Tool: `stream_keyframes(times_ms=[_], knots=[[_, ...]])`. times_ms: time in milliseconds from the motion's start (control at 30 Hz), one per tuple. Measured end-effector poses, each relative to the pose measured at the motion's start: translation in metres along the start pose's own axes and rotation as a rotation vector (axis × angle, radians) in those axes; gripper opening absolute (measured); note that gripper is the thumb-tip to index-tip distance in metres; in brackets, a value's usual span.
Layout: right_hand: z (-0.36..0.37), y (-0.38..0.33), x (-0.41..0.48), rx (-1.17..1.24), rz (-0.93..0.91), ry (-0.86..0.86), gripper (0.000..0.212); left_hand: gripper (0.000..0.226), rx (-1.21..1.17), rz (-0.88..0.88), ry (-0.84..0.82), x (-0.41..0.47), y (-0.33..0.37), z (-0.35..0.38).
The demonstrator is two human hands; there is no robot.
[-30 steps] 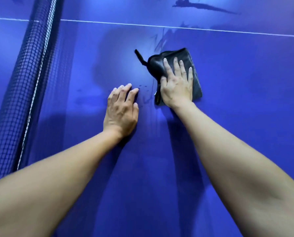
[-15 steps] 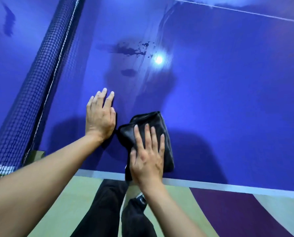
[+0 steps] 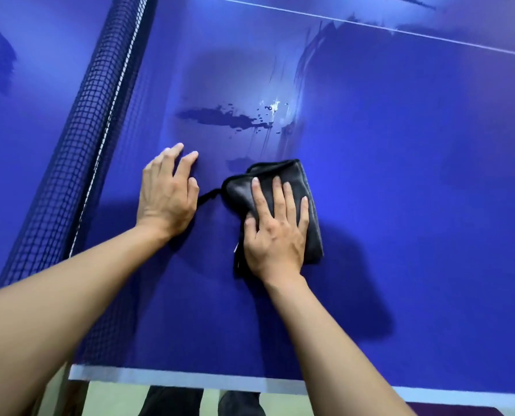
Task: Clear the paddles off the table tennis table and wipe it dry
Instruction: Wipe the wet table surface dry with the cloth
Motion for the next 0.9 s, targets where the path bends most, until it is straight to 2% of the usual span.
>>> stream_keyframes(times_ms=[233,367,500,733,900], knots=[[0.001,0.008,0.199,-0.08,0.114,0.054,0.063,0.051,0.023,0.042,0.012,0.112,-0.03,0.015],[-0.002,0.011,0.313,-0.081,0.17,0.066,0.062,0.054,0.023,0.046,0.027,0.117,-0.033,0.017],[-0.001,0.011,0.388,-0.054,0.233,0.065,0.061,0.055,0.01,0.04,0.015,0.116,-0.033,0.018],[-0.004,0.007,0.425,-0.057,0.257,-0.008,0.062,0.053,0.001,0.036,0.019,0.112,-0.033,0.019],[0.014,-0.019,0.343,-0.081,0.119,-0.024,0.061,0.052,-0.003,0.024,0.008,0.109,-0.033,0.017]])
Point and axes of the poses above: each hand's wrist, its own x-axis towards the middle knuckle, its own z-axis out of the palm, y = z × x, the point moved 4 cm from there along x, towards the middle knuckle, and after that the axes turned 14 degrees about x, right-handed, at the moved point
